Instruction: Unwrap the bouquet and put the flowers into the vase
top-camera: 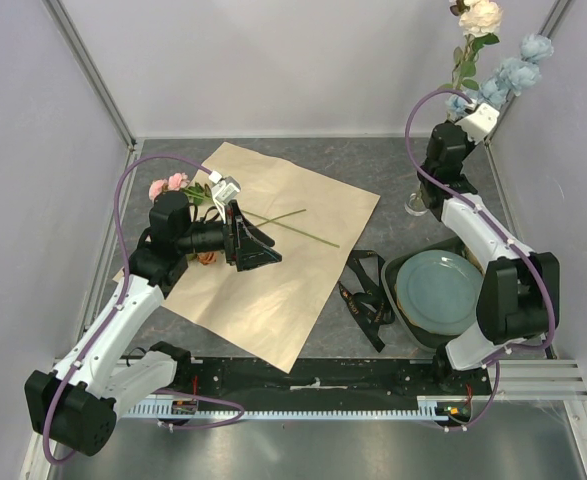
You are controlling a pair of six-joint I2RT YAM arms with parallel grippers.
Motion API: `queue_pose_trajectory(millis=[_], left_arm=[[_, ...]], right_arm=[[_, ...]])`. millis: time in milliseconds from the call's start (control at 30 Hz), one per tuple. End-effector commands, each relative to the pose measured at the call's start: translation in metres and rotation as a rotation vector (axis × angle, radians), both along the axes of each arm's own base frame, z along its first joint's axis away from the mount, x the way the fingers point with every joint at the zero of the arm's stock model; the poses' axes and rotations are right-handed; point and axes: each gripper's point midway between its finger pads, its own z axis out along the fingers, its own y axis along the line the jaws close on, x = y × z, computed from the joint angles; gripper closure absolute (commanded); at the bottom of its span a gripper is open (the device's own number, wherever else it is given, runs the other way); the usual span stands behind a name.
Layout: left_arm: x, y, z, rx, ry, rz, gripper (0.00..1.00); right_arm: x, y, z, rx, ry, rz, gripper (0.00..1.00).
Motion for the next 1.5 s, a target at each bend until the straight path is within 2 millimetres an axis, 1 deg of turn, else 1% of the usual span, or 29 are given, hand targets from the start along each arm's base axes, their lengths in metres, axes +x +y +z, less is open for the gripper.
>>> queue_pose_trajectory(millis=[0, 133, 233, 433, 500, 667, 700, 733, 767, 800, 833, 867, 900, 967, 1000, 1067, 1100, 1133, 1167, 1200, 1233, 1267, 1300, 1333, 1367, 1400, 1433, 1467], left_arm=[[-0.002, 0.0, 0.007, -0.013, -0.057, -0.017, 0.23], [-0.001, -0.001, 0.007, -0.013, -0.056, -0.017, 0.23], [-0.001, 0.0, 0.006, -0.012, -0.055, -0.015, 0.23], [-0.002, -0.001, 0.007, -0.014, -0.057, -0.02, 0.23], [-0.001, 0.0, 0.006, -0.012, -0.055, -0.017, 0.23], [-0.002, -0.001, 0.007, -0.013, -0.056, -0.018, 0.23], [-0.002, -0.001, 0.006, -0.013, -0.054, -0.02, 0.23], [-0.002, -0.001, 0.006, -0.013, -0.054, -0.021, 0.23], [-0.002, 0.0, 0.006, -0.013, -0.053, -0.018, 0.23], [-0.002, 0.0, 0.006, -0.013, -0.053, -0.02, 0.23], [-0.002, 0.0, 0.007, -0.014, -0.054, -0.018, 0.23], [-0.003, -0.001, 0.007, -0.014, -0.054, -0.021, 0.23], [-0.003, 0.0, 0.007, -0.014, -0.056, -0.02, 0.23], [-0.003, 0.0, 0.007, -0.014, -0.056, -0.02, 0.23], [-0.003, 0.0, 0.007, -0.014, -0.054, -0.02, 0.23], [-0.002, 0.0, 0.006, -0.014, -0.053, -0.018, 0.23], [-0.003, 0.0, 0.006, -0.014, -0.053, -0.019, 0.23], [-0.002, -0.001, 0.006, -0.013, -0.051, -0.019, 0.23], [-0.002, -0.001, 0.005, -0.013, -0.048, -0.019, 0.23], [-0.002, -0.001, 0.005, -0.014, -0.048, -0.021, 0.23], [-0.002, -0.001, 0.005, -0.014, -0.045, -0.02, 0.23], [-0.001, -0.001, 0.004, -0.012, -0.044, -0.018, 0.23], [-0.001, -0.001, 0.003, -0.012, -0.04, -0.019, 0.23], [0.0, -0.001, 0.002, -0.01, -0.033, -0.017, 0.23], [0.001, -0.001, 0.0, -0.008, -0.03, -0.014, 0.23], [0.002, -0.002, 0.0, -0.006, -0.026, -0.01, 0.23], [0.004, -0.002, -0.003, -0.002, -0.019, -0.005, 0.23], [0.005, -0.002, -0.004, -0.001, -0.013, -0.004, 0.23]], right_arm=[[0.002, 0.001, -0.005, 0.007, -0.019, -0.019, 0.88], [0.001, 0.001, -0.006, 0.009, -0.018, -0.019, 0.86], [0.0, 0.001, -0.006, 0.008, -0.015, -0.016, 0.81], [-0.003, 0.002, -0.002, 0.013, -0.012, -0.012, 0.68], [-0.005, 0.002, 0.001, 0.019, -0.017, -0.009, 0.6], [-0.012, 0.004, 0.009, 0.04, -0.018, 0.006, 0.48], [-0.015, 0.004, 0.016, 0.046, -0.032, 0.008, 0.47], [-0.018, 0.003, 0.016, 0.046, -0.022, 0.009, 0.45], [-0.02, 0.005, 0.017, 0.053, -0.025, 0.013, 0.37], [-0.024, 0.004, 0.024, 0.058, -0.037, 0.016, 0.33], [-0.028, 0.004, 0.024, 0.06, -0.024, 0.02, 0.32], [-0.03, 0.004, 0.025, 0.061, -0.022, 0.023, 0.27], [-0.035, 0.004, 0.031, 0.07, -0.036, 0.027, 0.26], [-0.043, 0.004, 0.029, 0.074, -0.016, 0.031, 0.17], [-0.051, 0.004, 0.038, 0.084, -0.036, 0.034, 0.16], [-0.062, 0.003, 0.033, 0.089, -0.016, 0.035, 0.09], [-0.071, 0.003, 0.039, 0.097, -0.024, 0.046, 0.06], [-0.074, 0.006, 0.039, 0.106, -0.02, 0.069, 0.05], [-0.082, 0.006, 0.046, 0.112, -0.039, 0.079, 0.03], [-0.087, 0.007, 0.041, 0.113, -0.012, 0.089, 0.02], [-0.093, 0.011, 0.035, 0.123, 0.021, 0.113, 0.02], [-0.101, 0.013, 0.035, 0.13, 0.024, 0.134, 0.02], [-0.107, 0.017, 0.026, 0.143, 0.055, 0.16, 0.02], [-0.111, 0.025, 0.012, 0.176, 0.078, 0.198, 0.02], [-0.115, 0.042, 0.009, 0.211, 0.08, 0.291, 0.02], [-0.119, 0.059, -0.001, 0.233, 0.101, 0.366, 0.03], [-0.124, 0.075, -0.024, 0.255, 0.15, 0.424, 0.04], [-0.133, 0.106, -0.033, 0.272, 0.179, 0.528, 0.05]])
